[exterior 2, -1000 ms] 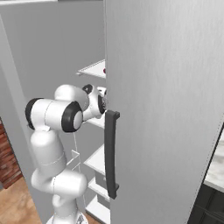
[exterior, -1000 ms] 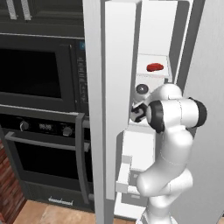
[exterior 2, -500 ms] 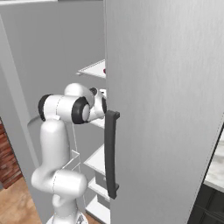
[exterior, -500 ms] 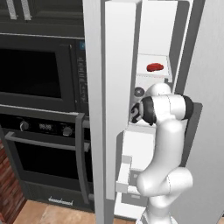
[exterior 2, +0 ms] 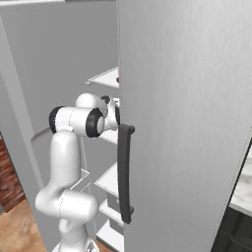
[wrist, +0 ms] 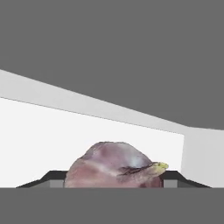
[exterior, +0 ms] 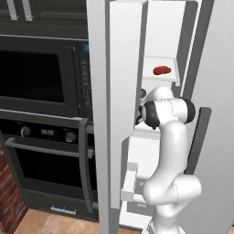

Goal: Take the garlic and steak from the highest rack and move them to the second highest rack where the chicken drumstick and garlic are located, to maximize freezer space. Close the freezer door after rearranging.

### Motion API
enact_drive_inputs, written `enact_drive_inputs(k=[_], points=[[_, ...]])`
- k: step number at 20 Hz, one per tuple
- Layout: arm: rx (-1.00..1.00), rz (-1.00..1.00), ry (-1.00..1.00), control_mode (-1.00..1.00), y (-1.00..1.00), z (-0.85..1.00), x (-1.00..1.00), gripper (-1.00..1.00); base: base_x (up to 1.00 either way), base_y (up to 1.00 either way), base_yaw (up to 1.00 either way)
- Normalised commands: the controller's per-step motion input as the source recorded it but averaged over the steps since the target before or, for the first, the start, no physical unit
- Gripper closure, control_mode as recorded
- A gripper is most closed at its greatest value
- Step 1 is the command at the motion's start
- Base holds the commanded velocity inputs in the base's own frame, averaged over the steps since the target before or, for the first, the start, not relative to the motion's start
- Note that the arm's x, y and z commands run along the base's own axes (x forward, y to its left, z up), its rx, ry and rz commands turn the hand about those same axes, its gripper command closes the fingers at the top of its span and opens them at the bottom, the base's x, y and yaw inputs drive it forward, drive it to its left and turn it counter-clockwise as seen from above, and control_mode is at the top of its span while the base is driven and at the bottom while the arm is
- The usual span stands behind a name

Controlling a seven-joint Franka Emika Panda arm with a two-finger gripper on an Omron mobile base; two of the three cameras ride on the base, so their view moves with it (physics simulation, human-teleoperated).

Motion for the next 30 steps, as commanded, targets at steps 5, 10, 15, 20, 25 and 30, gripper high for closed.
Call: enact_drive_inputs(k=[5, 10, 15, 20, 25, 30], points=[[0.0, 0.0, 0.0, -1.0, 0.0, -0.03, -0.2, -1.0, 0.0, 0.0, 0.0], [0.08, 0.0, -0.01, -1.0, 0.0, 0.11, -0.45, -1.0, 0.0, 0.0, 0.0], [0.21, 0.0, -0.02, -1.0, 0.0, 0.34, -0.57, -1.0, 0.0, 0.0, 0.0], [0.15, -0.07, -0.17, -1.0, 0.0, 0.73, -0.39, -1.0, 0.0, 0.0, 0.0], [0.08, -0.12, -0.1, -1.0, 0.0, 0.84, -0.24, -1.0, 0.0, 0.0, 0.0], [0.11, -0.03, -0.01, -1.0, 0.0, 0.7, -0.4, -1.0, 0.0, 0.0, 0.0]])
